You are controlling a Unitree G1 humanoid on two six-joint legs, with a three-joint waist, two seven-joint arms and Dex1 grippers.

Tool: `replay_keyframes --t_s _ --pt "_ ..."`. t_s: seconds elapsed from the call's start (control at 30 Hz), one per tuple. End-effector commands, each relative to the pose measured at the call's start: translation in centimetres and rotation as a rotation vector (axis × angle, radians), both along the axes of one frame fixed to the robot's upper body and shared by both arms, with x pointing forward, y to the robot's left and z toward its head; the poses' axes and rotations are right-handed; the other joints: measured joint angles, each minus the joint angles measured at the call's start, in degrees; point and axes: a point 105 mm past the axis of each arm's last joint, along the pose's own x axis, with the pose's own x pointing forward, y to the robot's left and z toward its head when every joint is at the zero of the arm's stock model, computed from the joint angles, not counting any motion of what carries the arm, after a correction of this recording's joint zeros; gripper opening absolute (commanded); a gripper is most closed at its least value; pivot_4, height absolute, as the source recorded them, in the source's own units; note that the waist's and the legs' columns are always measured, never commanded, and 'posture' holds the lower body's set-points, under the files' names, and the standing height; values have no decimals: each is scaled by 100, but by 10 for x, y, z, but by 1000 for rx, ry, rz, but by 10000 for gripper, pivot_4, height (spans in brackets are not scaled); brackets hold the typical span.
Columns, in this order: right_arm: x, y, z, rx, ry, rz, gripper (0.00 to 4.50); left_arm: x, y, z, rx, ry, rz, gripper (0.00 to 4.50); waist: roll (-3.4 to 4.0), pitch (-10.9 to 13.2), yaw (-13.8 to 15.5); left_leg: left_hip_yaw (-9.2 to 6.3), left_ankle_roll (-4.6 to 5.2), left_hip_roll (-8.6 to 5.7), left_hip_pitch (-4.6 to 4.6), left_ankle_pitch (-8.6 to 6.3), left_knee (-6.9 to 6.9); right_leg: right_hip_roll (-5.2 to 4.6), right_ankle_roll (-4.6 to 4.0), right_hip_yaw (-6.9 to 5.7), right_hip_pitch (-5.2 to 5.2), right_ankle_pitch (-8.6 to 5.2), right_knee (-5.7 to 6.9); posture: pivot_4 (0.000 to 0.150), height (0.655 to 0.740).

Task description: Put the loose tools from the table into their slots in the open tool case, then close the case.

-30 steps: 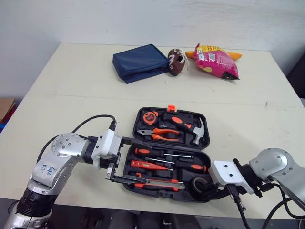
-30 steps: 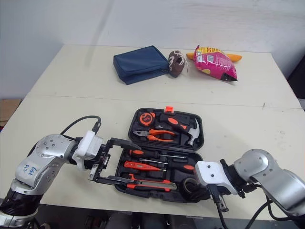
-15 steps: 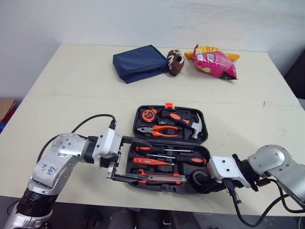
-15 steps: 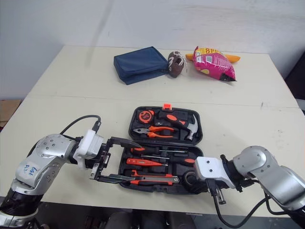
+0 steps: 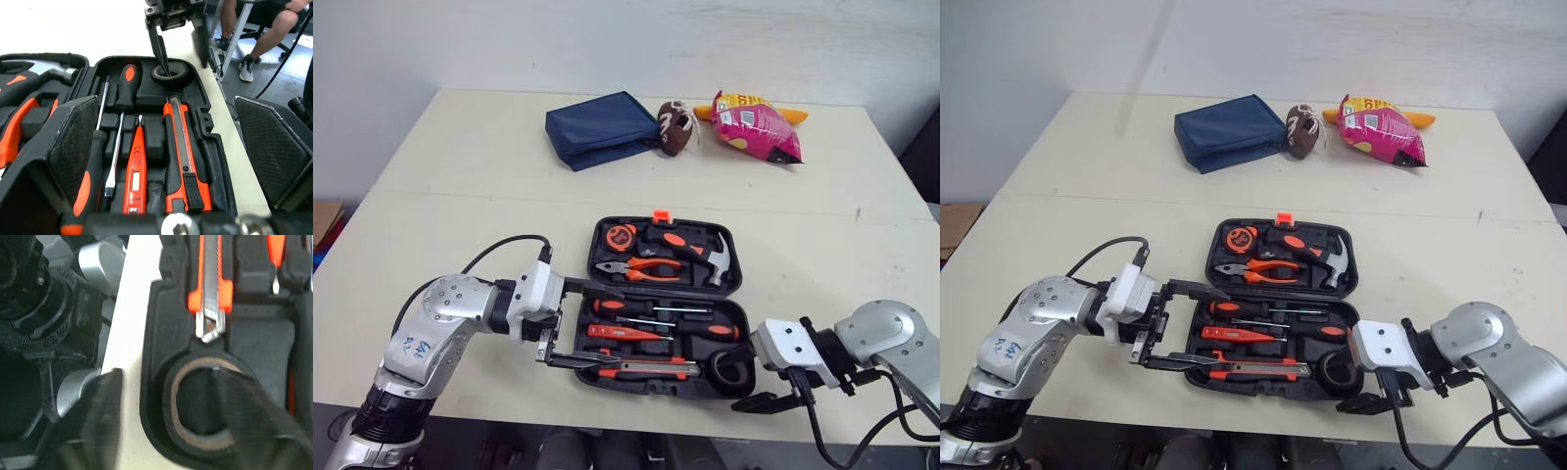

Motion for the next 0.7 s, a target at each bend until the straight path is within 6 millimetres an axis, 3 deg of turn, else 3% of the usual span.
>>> replay_keyframes --t_s 0.03,0.13,0.27,0.37,0.5,0.7 --pt "-2 4 27 152 -33 0 30795 -3 -1 4 -4 -28 -11 45000 0 0 6 0 0 0 -1 0 0 0 0 0 0 0 0 1500 7400" --pt "-6 1 41 224 -7 -38 30795 -3 1 4 -2 -25 -4 45000 -1 0 5 0 0 0 -1 0 1 1 0 0 0 0 1 1500 7400" --pt "-12 -4 43 263 33 -43 30795 -1 5 3 8 -29 7 45000 -1 0 8 -1 1 0 0 0 0 1 0 0 1 0 0 1500 7400" --pt "-5 6 34 392 -5 -66 21720 3 2 5 -4 -43 15 45000 -19 -4 4 -2 0 2 1 0 -2 4 1 0 1 1 1 1500 7400" --pt "7 -1 9 396 -72 -131 909 2 2 6 -5 -34 7 45000 -15 -1 4 1 0 -1 0 1 2 1 5 2 1 3 3 1500 7400" --pt "7 -3 -22 373 -32 -144 302 3 7 4 17 -15 27 45000 -15 -2 -2 5 0 0 2 1 1 3 8 5 1 5 3 1500 7400"
